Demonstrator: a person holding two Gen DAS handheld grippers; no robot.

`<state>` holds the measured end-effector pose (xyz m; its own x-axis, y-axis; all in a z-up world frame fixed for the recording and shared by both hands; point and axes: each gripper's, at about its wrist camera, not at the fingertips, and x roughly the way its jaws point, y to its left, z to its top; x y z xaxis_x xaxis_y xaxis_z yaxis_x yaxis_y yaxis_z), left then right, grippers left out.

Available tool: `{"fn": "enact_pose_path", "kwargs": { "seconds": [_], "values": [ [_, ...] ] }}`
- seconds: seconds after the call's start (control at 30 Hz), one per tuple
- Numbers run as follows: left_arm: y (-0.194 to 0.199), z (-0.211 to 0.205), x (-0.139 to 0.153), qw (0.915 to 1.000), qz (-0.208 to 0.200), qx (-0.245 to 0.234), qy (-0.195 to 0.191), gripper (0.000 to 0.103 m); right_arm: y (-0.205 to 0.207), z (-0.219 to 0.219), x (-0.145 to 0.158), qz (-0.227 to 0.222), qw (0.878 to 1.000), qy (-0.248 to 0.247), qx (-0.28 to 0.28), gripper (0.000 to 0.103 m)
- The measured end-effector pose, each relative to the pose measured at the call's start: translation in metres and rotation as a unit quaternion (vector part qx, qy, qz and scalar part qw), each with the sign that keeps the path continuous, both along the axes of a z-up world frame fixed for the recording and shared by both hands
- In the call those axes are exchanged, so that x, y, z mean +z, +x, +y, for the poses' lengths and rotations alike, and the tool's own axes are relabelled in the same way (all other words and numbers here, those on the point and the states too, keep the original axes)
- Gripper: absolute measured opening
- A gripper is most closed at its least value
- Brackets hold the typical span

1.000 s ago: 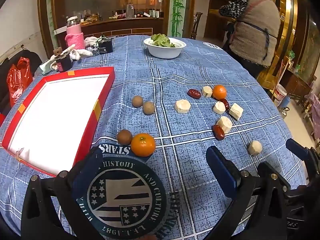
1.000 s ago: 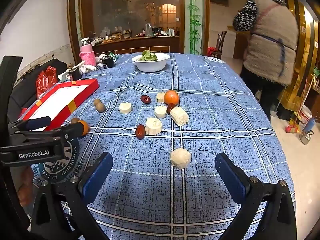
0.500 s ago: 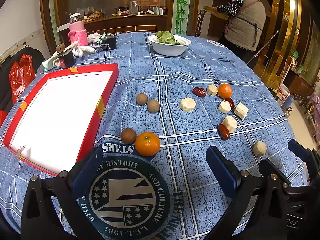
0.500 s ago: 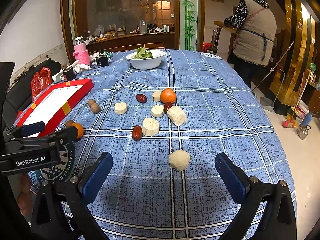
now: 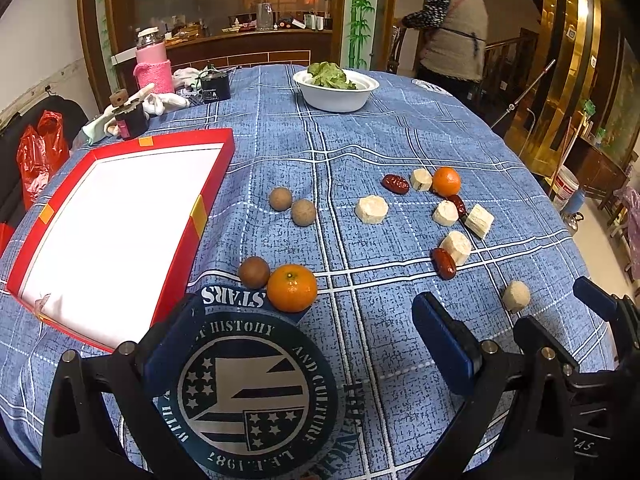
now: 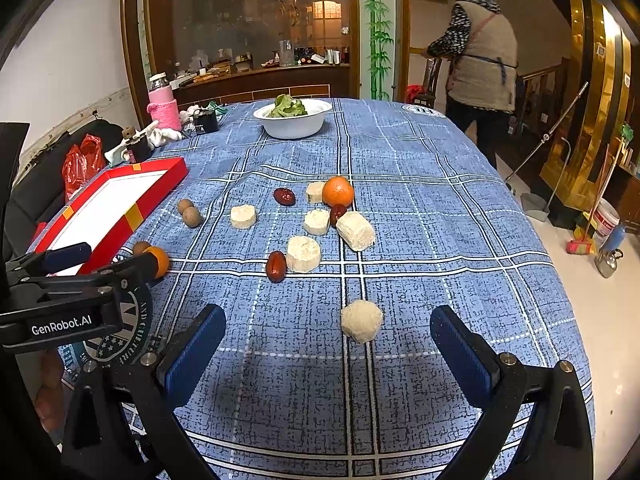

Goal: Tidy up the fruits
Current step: 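Move the left gripper to the mandarin orange while the right gripper approaches the beige lumpy ball, then close the left gripper on the orange while the right gripper closes on the beige ball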

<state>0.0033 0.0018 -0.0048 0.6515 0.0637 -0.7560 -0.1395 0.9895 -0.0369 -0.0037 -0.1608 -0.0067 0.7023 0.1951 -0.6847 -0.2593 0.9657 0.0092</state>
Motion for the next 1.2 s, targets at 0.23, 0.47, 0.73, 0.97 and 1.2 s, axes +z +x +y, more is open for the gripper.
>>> {"fn": "enact_pose_path", "kwargs": {
  "seconds": [0.23, 0.47, 0.73, 0.97, 1.2],
  "values": [
    [-0.009, 0.010, -0.004, 0.9999, -0.010, -0.004, -0.014, 0.103, 0.000, -0.015, -0.001, 0.004, 1.000, 0.012, -0.007, 0.103],
    [-0.007, 0.011, -0.016, 0.9998, 0.002, -0.019, -0.011, 0.103, 0.001, -0.029, -0.011, 0.008, 1.000, 0.015, 0.006, 0.103],
    [0.006, 0.021, -0.029, 0.9983, 0.030, -0.032, -0.038, 0.072, 0.027, -0.025, -0.019, 0.032, 0.999, 0.029, 0.011, 0.091],
    [0.022, 0.020, -0.031, 0.9983, 0.037, -0.034, -0.029, 0.069, 0.040, -0.022, -0.032, 0.076, 0.997, 0.027, 0.016, 0.070],
    [0.031, 0.014, -0.040, 0.9981, 0.053, -0.032, -0.001, 0.054, 0.044, -0.021, -0.038, 0.095, 0.995, 0.027, 0.020, 0.064]
  ]
}}
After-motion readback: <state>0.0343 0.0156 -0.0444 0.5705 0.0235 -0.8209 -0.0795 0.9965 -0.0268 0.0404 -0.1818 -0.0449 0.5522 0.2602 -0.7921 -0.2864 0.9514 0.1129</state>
